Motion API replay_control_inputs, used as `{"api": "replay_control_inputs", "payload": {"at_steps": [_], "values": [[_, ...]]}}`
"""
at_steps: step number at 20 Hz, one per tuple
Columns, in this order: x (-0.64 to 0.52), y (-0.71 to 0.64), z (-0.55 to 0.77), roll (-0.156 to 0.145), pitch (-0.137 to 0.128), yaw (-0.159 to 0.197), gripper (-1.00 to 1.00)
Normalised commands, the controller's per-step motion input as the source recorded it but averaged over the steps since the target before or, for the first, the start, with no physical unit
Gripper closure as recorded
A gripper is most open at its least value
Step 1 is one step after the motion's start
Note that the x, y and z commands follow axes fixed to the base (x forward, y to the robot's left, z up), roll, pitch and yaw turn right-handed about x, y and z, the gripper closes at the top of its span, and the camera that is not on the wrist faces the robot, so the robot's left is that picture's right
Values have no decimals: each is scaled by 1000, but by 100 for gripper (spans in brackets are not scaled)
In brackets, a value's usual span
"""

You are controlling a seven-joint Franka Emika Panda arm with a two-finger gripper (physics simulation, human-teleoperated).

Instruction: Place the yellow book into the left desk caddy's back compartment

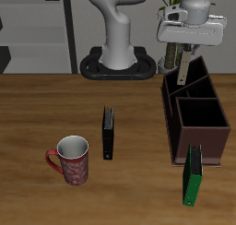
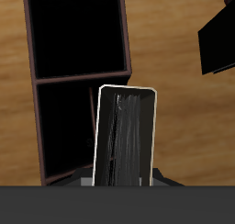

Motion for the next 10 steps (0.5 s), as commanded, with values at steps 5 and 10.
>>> {"api": "replay_control_inputs", "payload": {"at_steps": [5,10], "values": [[64,223,-50,55,12,36,100],[138,201,-2,52,-2,43,100]]}}
